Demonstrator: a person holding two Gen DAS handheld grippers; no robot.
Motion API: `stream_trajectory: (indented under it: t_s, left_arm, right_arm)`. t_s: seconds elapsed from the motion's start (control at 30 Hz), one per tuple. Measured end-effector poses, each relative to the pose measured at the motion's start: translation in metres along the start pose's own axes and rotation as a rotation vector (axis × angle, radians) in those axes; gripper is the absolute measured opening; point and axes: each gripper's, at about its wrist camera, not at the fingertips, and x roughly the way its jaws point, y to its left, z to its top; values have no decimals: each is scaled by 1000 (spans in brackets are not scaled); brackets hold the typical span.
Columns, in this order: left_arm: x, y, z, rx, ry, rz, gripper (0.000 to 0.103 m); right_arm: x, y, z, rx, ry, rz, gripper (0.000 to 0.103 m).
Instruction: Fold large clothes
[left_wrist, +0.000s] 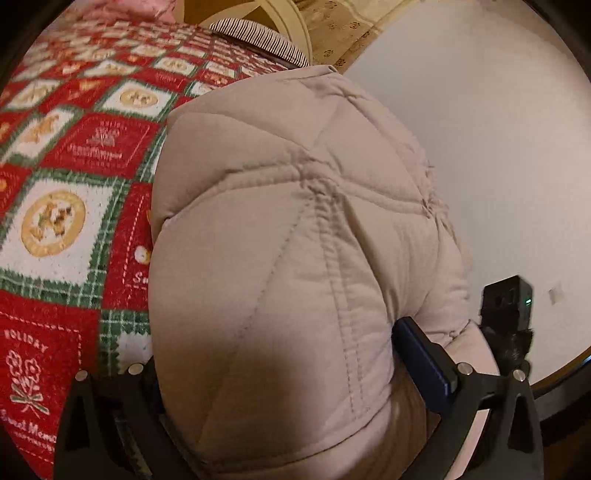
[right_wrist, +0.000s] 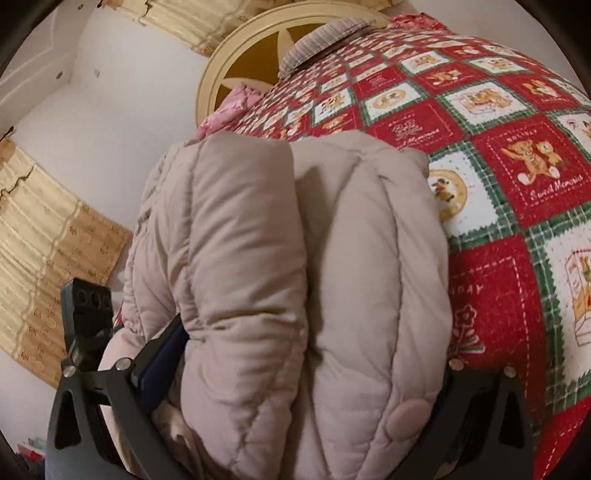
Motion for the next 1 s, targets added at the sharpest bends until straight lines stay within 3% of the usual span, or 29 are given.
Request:
stream_trajectory:
  t_s: [0.1, 0.2, 0.3, 0.53, 0.77, 1.0]
  left_arm:
    - [-1, -6, -2, 24, -12, 10, 96]
    - [-15, -7, -12, 45, -18, -7, 89]
    - [-37, -12, -31, 82, -33, -30, 85]
    - [-78, -37, -63, 131, -34, -134, 84]
    - [-79, -95, -68, 219, -11, -233, 84]
    - [-42, -181, -53, 323, 49, -369, 84]
  right_arm:
    - [-1, 2, -2, -3, 2, -7, 103]
    - [-2, 12, -6, -28, 64, -21, 101]
    - [-8, 29, -23, -41, 118, -3, 92]
    - [-49, 53, -76, -16, 115, 86, 75]
    - [-113, 68, -104, 6, 29, 112, 62]
    - [-195, 62, -102, 6, -123, 75, 60]
